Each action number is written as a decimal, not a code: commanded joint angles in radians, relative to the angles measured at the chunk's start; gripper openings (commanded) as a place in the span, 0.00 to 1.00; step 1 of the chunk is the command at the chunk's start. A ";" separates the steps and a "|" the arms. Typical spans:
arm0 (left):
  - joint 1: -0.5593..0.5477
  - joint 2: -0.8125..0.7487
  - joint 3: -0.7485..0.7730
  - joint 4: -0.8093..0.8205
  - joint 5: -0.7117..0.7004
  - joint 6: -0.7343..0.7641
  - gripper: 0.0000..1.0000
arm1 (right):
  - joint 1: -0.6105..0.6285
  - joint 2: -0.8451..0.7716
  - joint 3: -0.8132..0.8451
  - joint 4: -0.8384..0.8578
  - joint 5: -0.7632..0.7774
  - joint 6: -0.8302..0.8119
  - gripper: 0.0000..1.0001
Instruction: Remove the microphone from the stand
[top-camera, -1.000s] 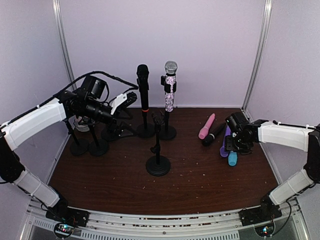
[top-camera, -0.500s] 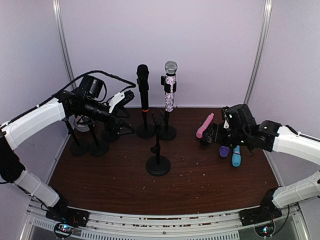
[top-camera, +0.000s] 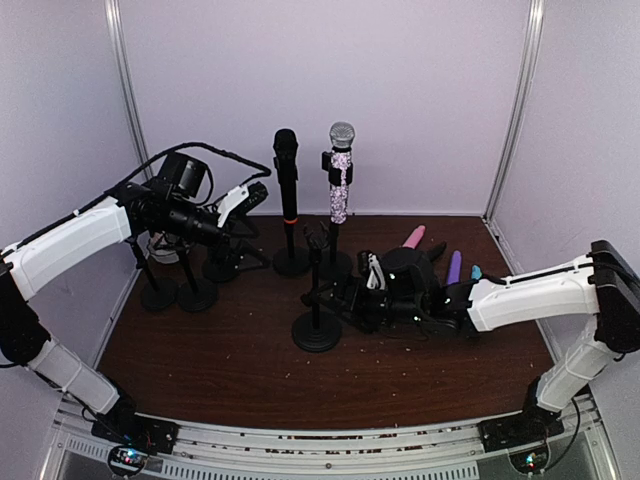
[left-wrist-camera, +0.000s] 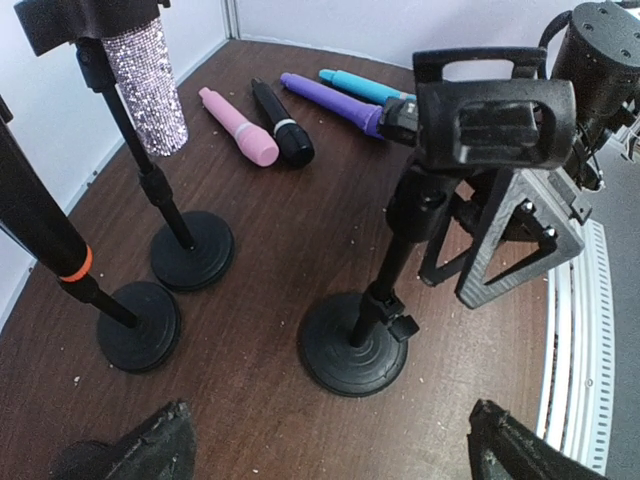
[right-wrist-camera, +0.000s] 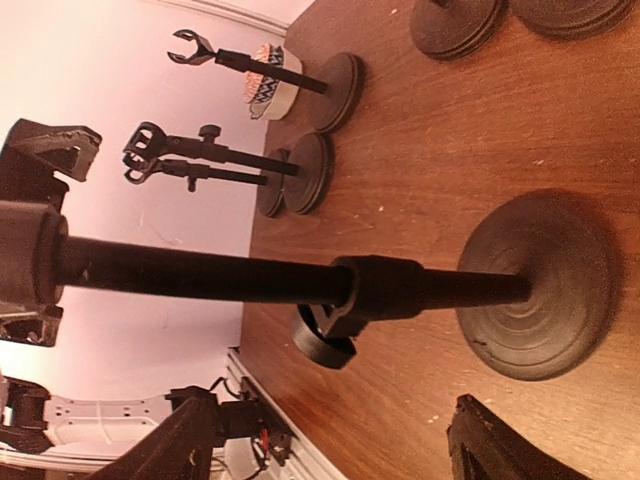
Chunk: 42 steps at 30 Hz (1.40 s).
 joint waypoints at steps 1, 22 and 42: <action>0.013 -0.032 -0.014 0.036 -0.002 0.009 0.97 | 0.011 0.084 -0.003 0.298 -0.120 0.144 0.81; 0.023 -0.041 -0.017 0.022 -0.004 0.031 0.97 | 0.011 0.289 -0.016 0.613 -0.050 0.386 0.49; 0.024 -0.042 -0.012 0.018 0.001 0.032 0.97 | -0.009 0.228 -0.074 0.546 -0.002 0.372 0.18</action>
